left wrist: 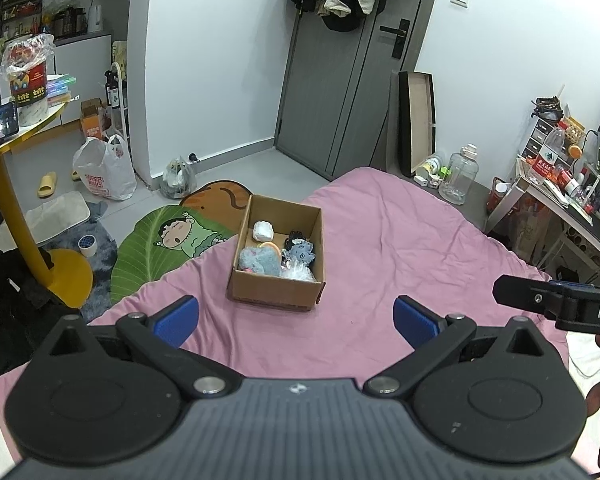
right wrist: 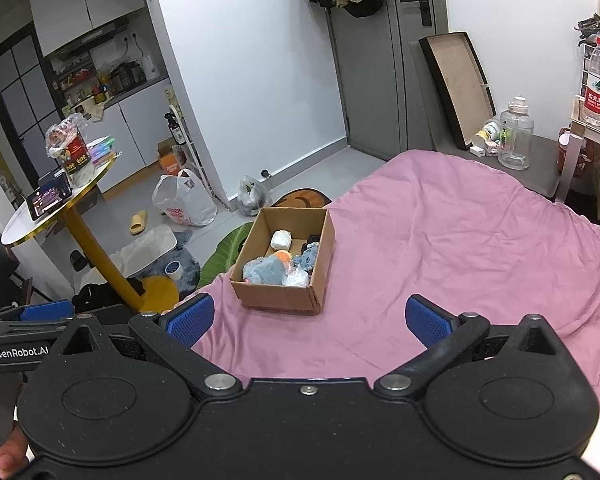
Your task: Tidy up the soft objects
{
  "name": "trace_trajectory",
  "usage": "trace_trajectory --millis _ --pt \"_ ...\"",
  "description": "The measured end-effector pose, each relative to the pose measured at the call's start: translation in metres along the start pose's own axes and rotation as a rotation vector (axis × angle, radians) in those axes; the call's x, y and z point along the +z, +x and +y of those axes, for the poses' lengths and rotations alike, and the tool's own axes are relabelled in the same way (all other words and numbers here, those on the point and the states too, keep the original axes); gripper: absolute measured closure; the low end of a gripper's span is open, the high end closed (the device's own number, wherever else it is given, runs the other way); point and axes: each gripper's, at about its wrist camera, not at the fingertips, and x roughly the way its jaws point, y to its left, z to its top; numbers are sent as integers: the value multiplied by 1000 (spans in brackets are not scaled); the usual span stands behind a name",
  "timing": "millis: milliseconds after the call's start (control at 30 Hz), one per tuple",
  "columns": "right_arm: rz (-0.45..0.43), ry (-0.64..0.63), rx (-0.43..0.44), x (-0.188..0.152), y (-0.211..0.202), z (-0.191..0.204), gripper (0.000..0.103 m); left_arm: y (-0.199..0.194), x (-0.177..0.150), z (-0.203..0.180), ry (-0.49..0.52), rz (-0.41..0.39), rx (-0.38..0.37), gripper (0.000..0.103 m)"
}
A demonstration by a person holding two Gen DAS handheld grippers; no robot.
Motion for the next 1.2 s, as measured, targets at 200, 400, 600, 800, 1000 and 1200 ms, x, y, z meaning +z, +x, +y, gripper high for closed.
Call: trace_trajectory --millis 200,400,600,800,1000,1200 --pt "4 0 2 1 2 -2 0 0 0 1 -1 1 -1 0" --pt "4 1 2 1 2 -1 0 -1 1 3 0 2 -1 0" --pt "5 1 1 1 2 -1 0 -1 2 5 -3 3 2 0" --pt "9 -8 -3 1 2 -1 0 -2 2 8 -6 4 -1 0" --pt "11 -11 2 0 2 1 0 -2 2 9 -8 5 1 0" --pt "13 -14 4 0 2 2 0 -2 3 11 -8 7 4 1"
